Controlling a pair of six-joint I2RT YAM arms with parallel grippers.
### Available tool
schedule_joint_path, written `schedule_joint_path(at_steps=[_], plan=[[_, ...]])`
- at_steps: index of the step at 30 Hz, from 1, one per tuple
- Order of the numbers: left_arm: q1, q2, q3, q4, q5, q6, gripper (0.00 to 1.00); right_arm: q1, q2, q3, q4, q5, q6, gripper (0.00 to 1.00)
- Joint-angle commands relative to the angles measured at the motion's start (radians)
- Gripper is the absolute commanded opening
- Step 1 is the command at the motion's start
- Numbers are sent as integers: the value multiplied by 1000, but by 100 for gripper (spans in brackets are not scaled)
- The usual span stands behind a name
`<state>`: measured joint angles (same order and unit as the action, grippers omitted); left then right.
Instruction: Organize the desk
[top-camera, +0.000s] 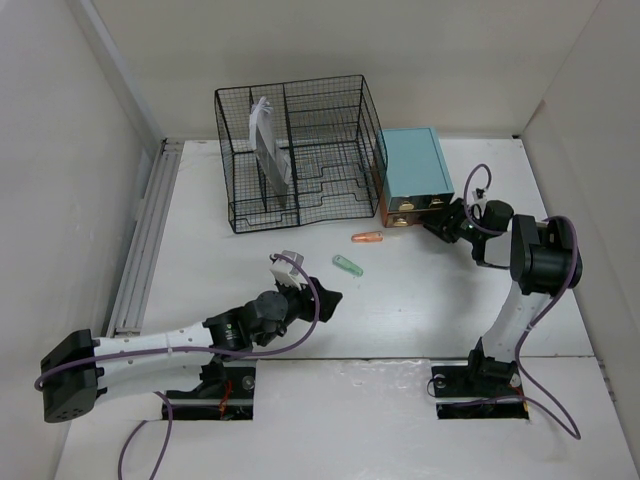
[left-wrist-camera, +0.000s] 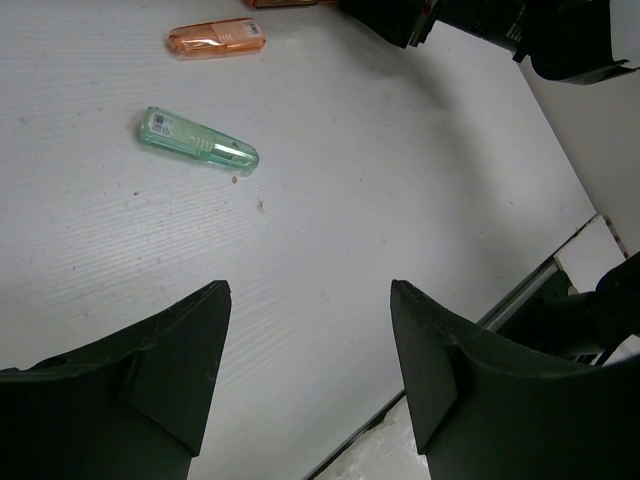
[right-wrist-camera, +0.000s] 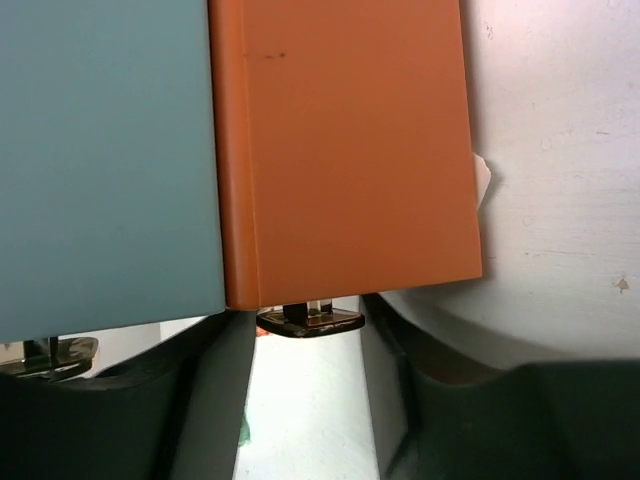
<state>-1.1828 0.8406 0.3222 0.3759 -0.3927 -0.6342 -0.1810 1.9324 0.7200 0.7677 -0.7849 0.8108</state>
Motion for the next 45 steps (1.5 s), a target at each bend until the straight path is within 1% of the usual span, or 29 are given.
schedule_joint_path(at_steps=[1,4,10,14,15,18,22,28,32,34,35,37,40,41,43,45], plan=[[0,-5,32,38,-2,4,62,3,-21,-7,99,10,11,52],[0,-5,32,38,-2,4,62,-6,-21,-7,108,10,11,56],[0,-5,32,38,-2,4,62,-26,-21,-25,108,1,21,56],[0,-5,41,38,8,4,62,-35,-21,-25,108,-8,21,43],[0,-5,41,38,8,4,62,-35,-21,-25,108,-8,11,37],[0,-5,41,38,8,4,62,-35,-21,-34,108,-19,-1,32],[0,-5,41,38,8,4,62,-35,-30,-56,79,-40,-44,29],[0,-26,22,38,8,-5,62,-44,-82,-94,2,-74,-119,29],[0,-35,21,38,17,-15,62,-66,-139,-125,-80,-94,-200,29],[0,-35,21,38,17,-15,62,-75,-167,-134,-164,-119,-246,30],[0,-35,21,38,17,-15,62,-75,-176,-143,-194,-119,-269,32],[0,-26,21,47,17,-15,62,-75,-191,-143,-231,-119,-311,32],[0,-26,21,47,26,-15,62,-75,-214,-122,-379,-129,-381,32],[0,-26,21,38,26,-15,62,-75,-231,-122,-446,-142,-403,34],[0,-26,21,38,26,-15,62,-87,-254,-122,-491,-142,-429,35],[0,-26,21,49,26,-15,62,-107,-266,-122,-502,-142,-438,37]])
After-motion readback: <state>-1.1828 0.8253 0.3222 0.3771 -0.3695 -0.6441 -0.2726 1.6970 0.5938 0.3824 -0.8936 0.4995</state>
